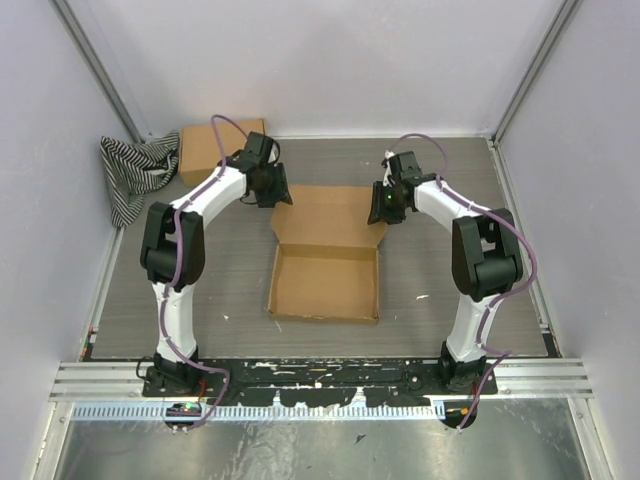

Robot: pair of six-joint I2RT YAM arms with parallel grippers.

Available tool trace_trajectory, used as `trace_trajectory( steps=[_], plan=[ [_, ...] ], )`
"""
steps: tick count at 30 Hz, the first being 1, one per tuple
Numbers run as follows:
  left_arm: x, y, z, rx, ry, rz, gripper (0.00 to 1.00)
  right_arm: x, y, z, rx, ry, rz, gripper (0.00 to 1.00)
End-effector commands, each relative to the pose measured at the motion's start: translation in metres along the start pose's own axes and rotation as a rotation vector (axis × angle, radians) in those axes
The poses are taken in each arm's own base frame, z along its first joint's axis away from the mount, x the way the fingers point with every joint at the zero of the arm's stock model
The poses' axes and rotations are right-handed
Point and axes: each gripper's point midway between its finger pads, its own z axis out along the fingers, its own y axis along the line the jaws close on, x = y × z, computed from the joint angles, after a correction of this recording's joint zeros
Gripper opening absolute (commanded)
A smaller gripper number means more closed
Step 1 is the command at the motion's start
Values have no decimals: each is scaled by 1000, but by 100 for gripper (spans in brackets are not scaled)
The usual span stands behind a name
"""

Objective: Fold the paper box

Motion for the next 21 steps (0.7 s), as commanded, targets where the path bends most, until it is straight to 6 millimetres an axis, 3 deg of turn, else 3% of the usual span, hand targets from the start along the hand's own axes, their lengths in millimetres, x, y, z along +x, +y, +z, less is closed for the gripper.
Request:
trace_trajectory(
  steps=[1, 10, 12, 16, 21],
  plan=[
    [8, 3, 3, -70, 30, 72, 50, -20, 3, -9, 41, -55, -46, 39],
    [5, -4, 8, -146, 39, 162, 47, -21, 6, -8, 50, -51, -59, 38],
    [4, -3, 9, -154, 37, 173, 39, -23, 9, -8, 47, -55, -61, 38],
    [2, 4, 9, -191, 24, 183, 2, -27, 11, -8, 42, -57, -59, 37],
    [-11, 12, -5, -223, -93, 188, 0, -37, 9, -18, 74, -78, -77, 39]
  ],
)
